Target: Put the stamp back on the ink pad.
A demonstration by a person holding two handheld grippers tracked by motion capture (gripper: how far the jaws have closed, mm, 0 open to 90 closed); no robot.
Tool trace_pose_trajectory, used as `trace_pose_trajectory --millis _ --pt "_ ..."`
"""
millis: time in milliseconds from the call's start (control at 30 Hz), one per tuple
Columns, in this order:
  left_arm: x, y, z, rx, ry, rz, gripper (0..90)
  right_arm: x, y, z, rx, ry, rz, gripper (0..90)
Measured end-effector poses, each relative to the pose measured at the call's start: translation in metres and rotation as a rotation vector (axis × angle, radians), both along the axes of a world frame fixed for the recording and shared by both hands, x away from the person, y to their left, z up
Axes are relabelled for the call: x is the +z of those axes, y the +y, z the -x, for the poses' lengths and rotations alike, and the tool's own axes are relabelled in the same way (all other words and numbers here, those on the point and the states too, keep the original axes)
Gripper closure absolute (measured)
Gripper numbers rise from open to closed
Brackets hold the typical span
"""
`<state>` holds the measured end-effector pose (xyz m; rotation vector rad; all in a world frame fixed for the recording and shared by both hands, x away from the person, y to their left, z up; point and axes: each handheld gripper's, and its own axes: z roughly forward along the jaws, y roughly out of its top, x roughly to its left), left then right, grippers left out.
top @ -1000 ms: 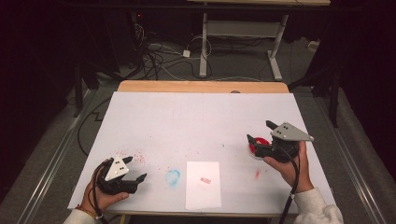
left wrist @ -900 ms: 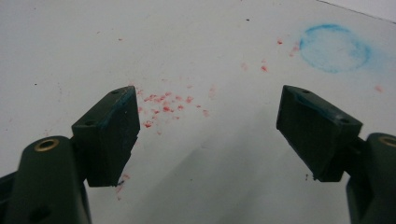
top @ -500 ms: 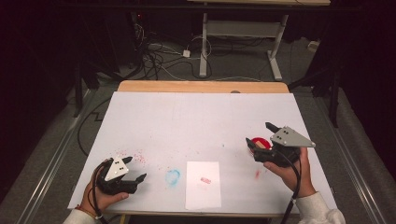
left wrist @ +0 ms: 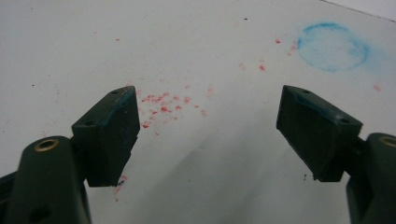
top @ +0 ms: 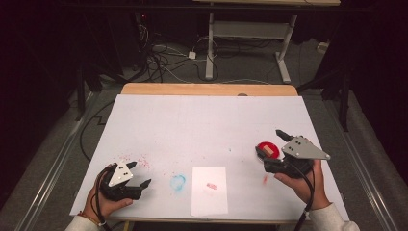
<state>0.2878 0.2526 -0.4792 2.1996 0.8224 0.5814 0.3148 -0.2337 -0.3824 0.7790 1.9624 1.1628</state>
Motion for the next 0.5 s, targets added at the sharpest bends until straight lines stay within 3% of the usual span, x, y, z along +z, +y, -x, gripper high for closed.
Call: trace_pose_trajectory --millis 500 --pt "0.000 -0.001 0.000 -0.001 0.001 -0.002 20.7 -0.005 -0.002 0.014 0.020 -0.021 0.044 19.3"
